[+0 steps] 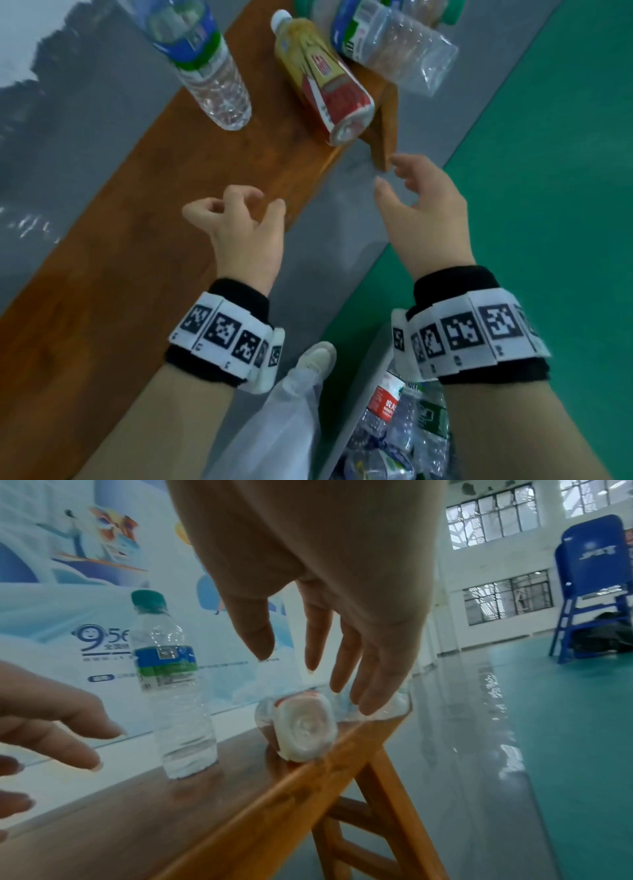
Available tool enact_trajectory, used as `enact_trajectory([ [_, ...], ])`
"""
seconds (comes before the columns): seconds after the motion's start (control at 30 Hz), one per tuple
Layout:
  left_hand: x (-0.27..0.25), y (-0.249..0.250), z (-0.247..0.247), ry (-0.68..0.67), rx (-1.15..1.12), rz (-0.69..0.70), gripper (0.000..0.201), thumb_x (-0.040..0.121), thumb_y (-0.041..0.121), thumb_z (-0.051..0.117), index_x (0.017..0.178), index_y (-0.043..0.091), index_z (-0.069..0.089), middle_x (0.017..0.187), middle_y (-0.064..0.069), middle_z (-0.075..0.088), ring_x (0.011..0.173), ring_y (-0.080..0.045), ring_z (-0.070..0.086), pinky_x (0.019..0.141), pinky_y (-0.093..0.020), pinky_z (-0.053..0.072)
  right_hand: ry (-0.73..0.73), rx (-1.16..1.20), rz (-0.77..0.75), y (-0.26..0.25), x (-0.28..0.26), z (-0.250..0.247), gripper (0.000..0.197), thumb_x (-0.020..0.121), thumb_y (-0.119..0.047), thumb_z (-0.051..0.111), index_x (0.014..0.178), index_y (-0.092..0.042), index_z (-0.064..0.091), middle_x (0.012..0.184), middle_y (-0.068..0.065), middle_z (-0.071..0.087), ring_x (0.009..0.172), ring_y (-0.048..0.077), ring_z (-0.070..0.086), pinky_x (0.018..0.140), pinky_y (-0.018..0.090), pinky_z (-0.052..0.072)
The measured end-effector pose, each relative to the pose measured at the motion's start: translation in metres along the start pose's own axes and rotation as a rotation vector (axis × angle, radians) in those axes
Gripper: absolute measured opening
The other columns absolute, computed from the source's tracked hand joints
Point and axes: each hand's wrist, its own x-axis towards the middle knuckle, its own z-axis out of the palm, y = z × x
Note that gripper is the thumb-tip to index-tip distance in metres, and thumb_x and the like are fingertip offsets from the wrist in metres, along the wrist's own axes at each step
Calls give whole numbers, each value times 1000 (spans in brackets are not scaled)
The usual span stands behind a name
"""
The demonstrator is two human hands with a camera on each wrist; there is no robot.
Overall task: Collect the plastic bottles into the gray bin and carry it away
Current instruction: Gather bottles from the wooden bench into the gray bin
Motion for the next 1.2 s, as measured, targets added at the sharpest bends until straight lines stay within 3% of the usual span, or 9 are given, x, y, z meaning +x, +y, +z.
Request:
enact_trajectory([
  [0.13,51,9,-20,97,-70,-68,47,82,36,68,118,15,45,129,-2,12,111,-16,43,82,-15,44,26,-58,-91,-41,30,16,43,89,-33,60,131,-28,50,125,-4,49,113,9,44,82,12,33],
  [0.23,91,22,-33,129,-100,-67,79,73,44,75,135,15,36,142,-8,4,124,-19,37,104,-30,41,29,-163,-115,-65,55,32,55,84,-39,64,135,-27,47,130,0,45,120,20,44,97,30,40],
  [0.33,120,36,-40,136,-78,11,102,65,42,82,146,22,25,148,-9,2,127,-11,23,113,-22,31,8,-304,-36,-80,79,44,68,75,-50,73,132,-25,46,131,3,46,122,25,45,100,45,44],
  [0.47,136,51,-38,134,-109,131,70,62,35,87,119,30,47,147,-11,0,112,6,19,93,11,22,12,-307,67,-86,100,54,76,66,-50,80,127,-23,42,126,3,53,117,26,52,93,49,49],
  [0.53,144,54,-37,132,-202,153,63,56,42,87,105,36,48,143,-9,16,125,-4,32,106,-11,36,5,-300,86,-83,102,58,74,69,-47,80,127,-22,41,124,3,55,114,26,54,90,48,51],
  [0.63,141,52,-35,118,-354,202,58,55,35,87,100,36,49,118,1,56,106,-8,60,93,-30,53,-22,-287,104,-75,97,59,71,71,-43,78,129,-23,43,123,3,56,111,24,57,88,40,51],
  [0.8,95,47,-28,77,-348,276,57,60,30,85,104,35,48,108,10,64,101,-3,64,91,-29,54,-37,-254,88,-47,61,47,72,68,-44,75,132,-26,46,118,-1,59,101,18,59,74,27,41],
  [1.0,-17,30,-4,-125,-328,354,58,66,23,84,107,37,46,112,5,63,106,-9,63,93,-31,53,-58,-151,187,31,-30,17,73,68,-44,72,135,-26,46,117,-1,56,101,16,57,82,27,40],
  [1.2,-139,-17,48,-397,-224,291,57,64,14,86,108,27,52,103,13,63,96,7,60,86,-9,46,-136,-99,426,153,-155,-18,76,69,-37,74,137,-22,45,114,0,45,93,12,51,91,30,47],
])
